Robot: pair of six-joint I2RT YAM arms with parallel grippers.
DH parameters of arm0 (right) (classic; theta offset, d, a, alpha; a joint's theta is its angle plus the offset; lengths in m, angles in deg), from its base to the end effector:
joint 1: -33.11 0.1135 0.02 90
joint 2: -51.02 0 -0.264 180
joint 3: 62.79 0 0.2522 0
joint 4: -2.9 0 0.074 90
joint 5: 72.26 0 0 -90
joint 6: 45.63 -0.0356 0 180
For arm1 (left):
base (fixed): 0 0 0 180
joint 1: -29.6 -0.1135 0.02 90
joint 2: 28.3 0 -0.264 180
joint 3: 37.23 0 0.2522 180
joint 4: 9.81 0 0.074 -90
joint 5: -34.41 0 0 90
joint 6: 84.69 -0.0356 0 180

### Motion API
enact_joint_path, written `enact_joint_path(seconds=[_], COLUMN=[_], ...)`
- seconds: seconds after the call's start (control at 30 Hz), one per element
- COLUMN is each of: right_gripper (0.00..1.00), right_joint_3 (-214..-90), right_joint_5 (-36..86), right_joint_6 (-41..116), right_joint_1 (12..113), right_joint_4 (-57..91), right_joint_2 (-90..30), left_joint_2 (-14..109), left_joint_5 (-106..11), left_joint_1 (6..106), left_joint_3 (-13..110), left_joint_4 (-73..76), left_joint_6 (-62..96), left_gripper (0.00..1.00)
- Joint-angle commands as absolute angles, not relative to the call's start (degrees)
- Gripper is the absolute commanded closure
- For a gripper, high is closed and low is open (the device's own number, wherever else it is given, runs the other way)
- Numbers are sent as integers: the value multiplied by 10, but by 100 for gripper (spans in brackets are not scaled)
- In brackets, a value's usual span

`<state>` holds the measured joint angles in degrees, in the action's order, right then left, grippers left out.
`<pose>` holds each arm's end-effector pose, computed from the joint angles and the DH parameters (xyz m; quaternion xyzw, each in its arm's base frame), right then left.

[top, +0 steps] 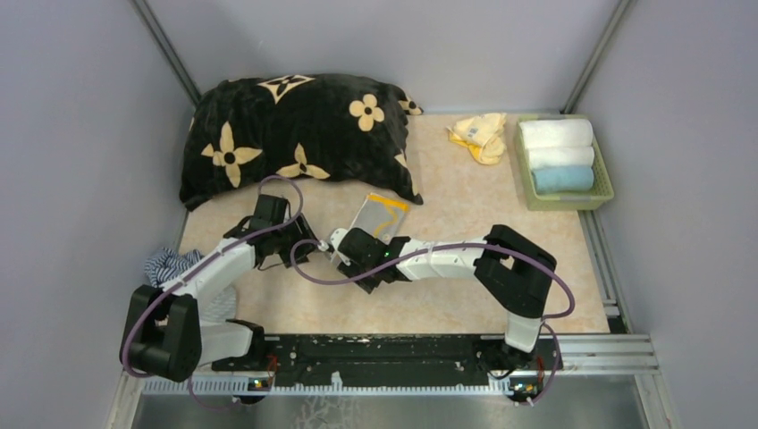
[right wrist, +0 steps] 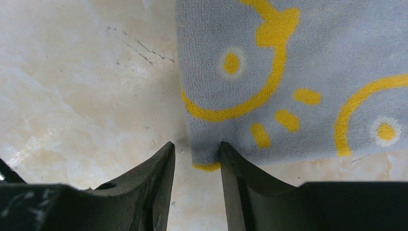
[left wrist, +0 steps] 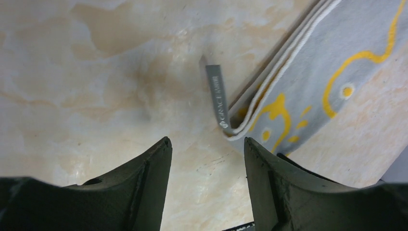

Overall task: Roll the towels
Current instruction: Roll the towel at the center of the board.

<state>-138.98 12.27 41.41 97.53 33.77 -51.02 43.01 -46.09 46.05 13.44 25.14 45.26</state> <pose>0.1594 0.3251 0.1702 -0.4773 0.8296 0.1206 0.2634 0.2219 -0.0716 0.1847 -0.1699 0.9370 -0.2090 0.2224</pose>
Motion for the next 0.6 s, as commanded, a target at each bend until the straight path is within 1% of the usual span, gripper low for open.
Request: enact_joint_path(seconds=[0.0, 0.1, 0.23, 0.33, 0.43, 0.47, 0.57], right_gripper=[60, 62, 70, 83, 98, 100, 100], right_joint_3=[-1402, -1392, -1387, -1391, -1402, -1407, -1411], right_joint_5=[88, 72, 48, 57, 98, 122, 191], right_joint_6=[428, 431, 432, 421, 405, 394, 364], right_joint_1=[985, 987, 991, 990, 985, 980, 961], right_joint_4=[346, 348, 353, 357, 355, 352, 335], right_joint_2=[-527, -551, -581, -582, -566, -559, -542], left_joint_2=[410, 411, 414, 413, 412, 411, 403], left_joint_5=[-448, -433, -420, -410, -400, -397, -383], left_joint_1=[457, 457, 457, 457, 458, 457, 457], left_joint_3=[111, 95, 82, 78, 74, 73, 66], left_joint_4=[269, 262, 257, 255, 252, 251, 240], left_joint_6=[491, 506, 529, 540, 553, 558, 579], left_gripper=[37, 37, 37, 36, 36, 36, 36])
